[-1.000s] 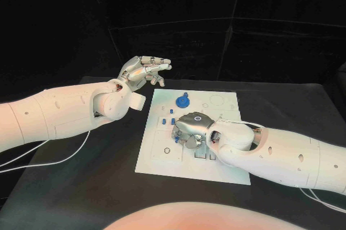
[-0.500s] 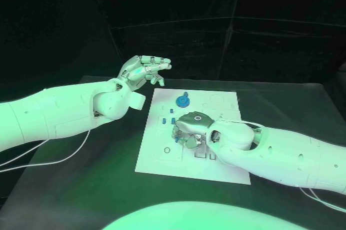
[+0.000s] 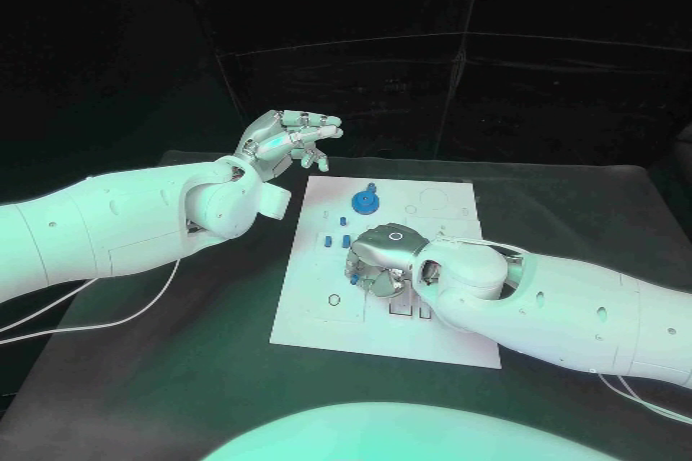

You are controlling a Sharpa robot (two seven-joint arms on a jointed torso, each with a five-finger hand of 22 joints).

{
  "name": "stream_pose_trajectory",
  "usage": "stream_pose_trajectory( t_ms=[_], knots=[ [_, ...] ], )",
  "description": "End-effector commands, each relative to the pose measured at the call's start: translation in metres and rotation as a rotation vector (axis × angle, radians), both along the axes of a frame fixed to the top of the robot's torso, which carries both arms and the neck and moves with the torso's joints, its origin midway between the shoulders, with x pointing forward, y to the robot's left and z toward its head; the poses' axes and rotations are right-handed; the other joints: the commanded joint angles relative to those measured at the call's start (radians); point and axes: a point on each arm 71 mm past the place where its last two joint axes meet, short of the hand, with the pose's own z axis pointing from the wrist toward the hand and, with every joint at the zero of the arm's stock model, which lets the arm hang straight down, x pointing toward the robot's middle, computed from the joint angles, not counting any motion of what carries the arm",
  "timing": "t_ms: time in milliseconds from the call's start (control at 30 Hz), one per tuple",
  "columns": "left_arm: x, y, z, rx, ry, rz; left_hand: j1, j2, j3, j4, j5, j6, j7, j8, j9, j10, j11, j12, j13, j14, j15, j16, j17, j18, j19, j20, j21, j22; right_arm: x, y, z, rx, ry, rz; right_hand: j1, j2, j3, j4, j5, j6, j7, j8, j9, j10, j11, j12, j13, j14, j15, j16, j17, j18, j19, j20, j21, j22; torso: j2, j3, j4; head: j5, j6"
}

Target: Assemble the parts on the task board

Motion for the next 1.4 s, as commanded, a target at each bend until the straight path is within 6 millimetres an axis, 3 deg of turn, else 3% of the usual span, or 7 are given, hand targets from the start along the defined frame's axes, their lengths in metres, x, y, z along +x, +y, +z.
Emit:
stream_pose_trajectory(
  t_ms=[33, 533, 700, 833, 1100, 1233, 1400],
  knots=[
    [0.0, 0.0, 0.001, -0.009, -0.001, -0.007, 0.0, 0.007, -0.005, -0.001, -0.002, -0.006, -0.001, -0.002, -0.001, -0.008, 0.002, 0.004, -0.001, -0.006, 0.002, -0.007, -0.001, 0.014, -0.004, 0.001, -0.007, -0.001, -0.002, 0.002, 0.001, -0.008, 0.0, 0.012, -0.001, 0.002, -0.008, -0.001, 0.003, 0.009, 0.001, 0.003, 0.001, 0.01, -0.002, 0.008, 0.002, 0.0, 0.004, 0.006, -0.001, -0.005, -0.001, 0.005, 0.004, 0.0, 0.0, 0.0, 0.0002, 0.001, -0.002],
    [0.0, 0.0, 0.001, -0.008, 0.0, -0.006, 0.001, 0.008, -0.006, -0.002, -0.004, -0.006, -0.001, -0.002, -0.001, -0.009, 0.002, 0.004, -0.001, -0.007, 0.002, -0.007, -0.003, 0.014, -0.004, 0.001, -0.008, -0.002, -0.001, 0.001, 0.001, 0.003, -0.008, 0.0, -0.009, -0.013, -0.012, 0.002, -0.001, -0.082, -0.003, -0.01, -0.009, -0.019, 0.001, -0.008, -0.004, -0.004, 0.006, 0.008, -0.014, -0.004, -0.005, 0.005, 0.001, -0.003, 0.0, 0.0003, 0.0001, 0.002, -0.004],
    [0.0, 0.0, 0.001, -0.007, 0.001, -0.006, 0.002, 0.008, -0.007, -0.002, -0.005, -0.006, 0.0, -0.002, -0.001, -0.01, 0.002, 0.005, -0.001, -0.007, 0.002, -0.008, -0.003, 0.014, -0.004, 0.001, -0.009, -0.003, 0.001, 0.0, 0.002, 0.009, -0.015, -0.014, -0.018, -0.03, -0.028, 0.007, -0.004, -0.159, 0.003, -0.008, -0.008, -0.112, 0.015, -0.012, -0.007, -0.016, 0.018, -0.015, -0.059, 0.007, -0.04, 0.013, -0.03, -0.052, 0.0, -0.0002, -0.0001, 0.001, -0.005],
    [0.0, 0.0, 0.001, -0.007, 0.001, -0.007, 0.002, 0.008, -0.008, -0.003, -0.006, -0.007, 0.0, -0.002, -0.001, -0.011, 0.002, 0.005, -0.001, -0.008, 0.002, -0.008, -0.004, 0.014, -0.004, 0.001, -0.009, -0.003, 0.001, -0.002, 0.003, 0.027, -0.025, -0.021, -0.014, -0.032, -0.041, 0.006, -0.004, -0.174, 0.003, -0.006, -0.007, -0.148, 0.021, -0.011, -0.007, -0.022, 0.021, -0.029, -0.083, 0.012, -0.057, 0.018, -0.046, -0.075, 0.0, 0.0006, 0.0002, 0.0, -0.006],
    [0.001, 0.001, 0.001, -0.007, 0.001, -0.005, 0.002, 0.008, -0.008, -0.003, -0.006, -0.007, 0.0, -0.002, -0.001, -0.011, 0.002, 0.005, -0.001, -0.008, 0.002, -0.008, -0.004, 0.014, -0.004, 0.001, -0.009, -0.003, -0.004, -0.039, 0.024, 0.115, -0.04, -0.073, -0.021, -0.026, -0.056, 0.02, 0.008, -0.125, 0.008, 0.009, 0.003, -0.094, 0.013, 0.037, -0.001, -0.009, 0.017, 0.002, -0.047, 0.006, -0.032, 0.016, -0.03, -0.047, -0.004, -0.0007, -0.0025, -0.006, 0.0],
    [0.001, 0.002, 0.001, -0.007, 0.001, -0.004, 0.002, 0.008, -0.008, -0.003, -0.006, -0.007, 0.0, -0.002, -0.001, -0.011, 0.002, 0.005, -0.001, -0.008, 0.002, -0.008, -0.004, 0.014, -0.004, 0.001, -0.009, -0.003, 0.004, -0.066, 0.044, 0.136, -0.04, -0.143, -0.046, -0.043, -0.08, 0.039, 0.003, -0.113, 0.008, 0.008, 0.003, -0.075, 0.012, 0.05, -0.002, -0.006, 0.016, 0.013, -0.036, 0.003, -0.025, 0.015, -0.024, -0.038, -0.003, -0.0003, -0.0022, -0.017, 0.008],
    [0.001, 0.002, 0.001, -0.007, 0.0, -0.004, 0.002, 0.008, -0.008, -0.003, -0.006, -0.007, 0.0, -0.002, -0.001, -0.011, 0.002, 0.005, -0.001, -0.008, 0.002, -0.008, -0.004, 0.014, -0.004, 0.001, -0.009, -0.003, 0.018, -0.101, 0.061, 0.127, -0.042, -0.246, -0.068, -0.069, -0.155, 0.067, 0.021, -0.125, 0.008, -0.004, -0.002, -0.096, 0.012, 0.05, -0.004, -0.011, 0.018, 0.012, -0.05, 0.005, -0.03, 0.016, -0.03, -0.045, -0.003, -0.0001, -0.0025, -0.03, 0.019]
  ],
)
